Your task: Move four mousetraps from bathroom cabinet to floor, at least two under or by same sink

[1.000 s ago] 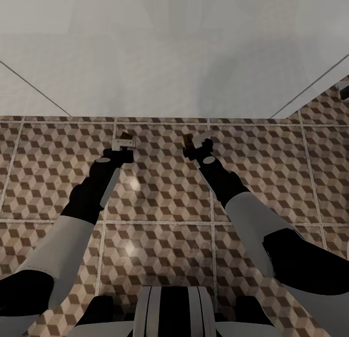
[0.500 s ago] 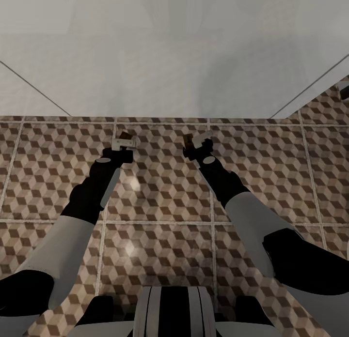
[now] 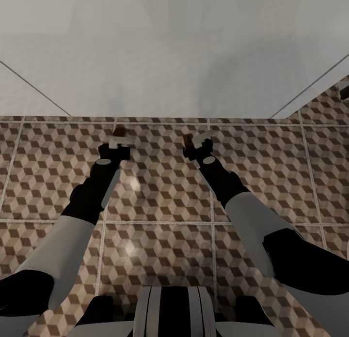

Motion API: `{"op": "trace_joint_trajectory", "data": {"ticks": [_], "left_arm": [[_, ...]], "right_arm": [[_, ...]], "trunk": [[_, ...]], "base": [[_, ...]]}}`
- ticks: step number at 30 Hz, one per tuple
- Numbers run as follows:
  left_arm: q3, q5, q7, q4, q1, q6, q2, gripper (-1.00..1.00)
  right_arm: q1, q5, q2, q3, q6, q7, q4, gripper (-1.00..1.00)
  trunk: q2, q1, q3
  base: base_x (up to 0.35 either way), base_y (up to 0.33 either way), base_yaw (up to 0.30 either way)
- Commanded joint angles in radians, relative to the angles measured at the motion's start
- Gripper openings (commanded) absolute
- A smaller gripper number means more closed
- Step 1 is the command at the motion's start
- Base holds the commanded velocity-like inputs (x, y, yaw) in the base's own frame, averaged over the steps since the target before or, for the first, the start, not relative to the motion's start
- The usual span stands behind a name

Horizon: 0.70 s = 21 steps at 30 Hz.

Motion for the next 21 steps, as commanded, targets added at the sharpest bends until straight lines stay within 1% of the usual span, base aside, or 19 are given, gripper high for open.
{"op": "trace_joint_trajectory", "data": {"ticks": [1,2,7,14,16,18,21], "left_arm": [[-0.003,-0.001,0.019,0.004,0.0,0.002,0.001,-1.0],[-0.003,-0.006,0.038,0.013,0.0,-0.005,0.001,-1.0],[-0.003,-0.013,0.067,0.044,0.0,-0.039,0.001,-1.0],[-0.003,-0.015,0.076,0.104,0.0,-0.076,0.001,-1.0],[-0.003,-0.015,0.077,0.139,0.0,-0.104,0.001,-1.0],[-0.003,-0.015,0.078,0.155,0.0,-0.131,0.001,-1.0],[-0.003,-0.015,0.08,0.167,0.0,-0.154,0.001,-1.0]], "right_arm": [[0.0,0.01,0.0,0.003,0.008,-0.004,-0.001,1.0],[0.0,0.01,0.0,0.003,0.008,-0.004,-0.001,1.0],[0.0,0.01,0.0,0.003,0.007,-0.004,0.0,1.0],[0.0,0.01,0.0,0.003,0.006,-0.004,-0.001,1.0],[0.001,0.01,0.0,0.003,0.005,-0.004,-0.001,1.0],[0.001,0.01,0.0,0.003,0.005,-0.004,-0.001,1.0],[0.001,0.01,0.0,0.003,0.005,-0.004,-0.001,1.0]], "trunk": [[0.0,0.0,0.0],[0.0,0.0,0.0],[0.0,0.0,0.0],[0.0,0.0,0.0],[0.0,0.0,0.0],[0.0,0.0,0.0],[0.0,0.0,0.0]], "base": [[0.0,0.0,0.0],[0.0,0.0,0.0],[0.0,0.0,0.0],[0.0,0.0,0.0],[0.0,0.0,0.0],[0.0,0.0,0.0],[0.0,0.0,0.0]]}}
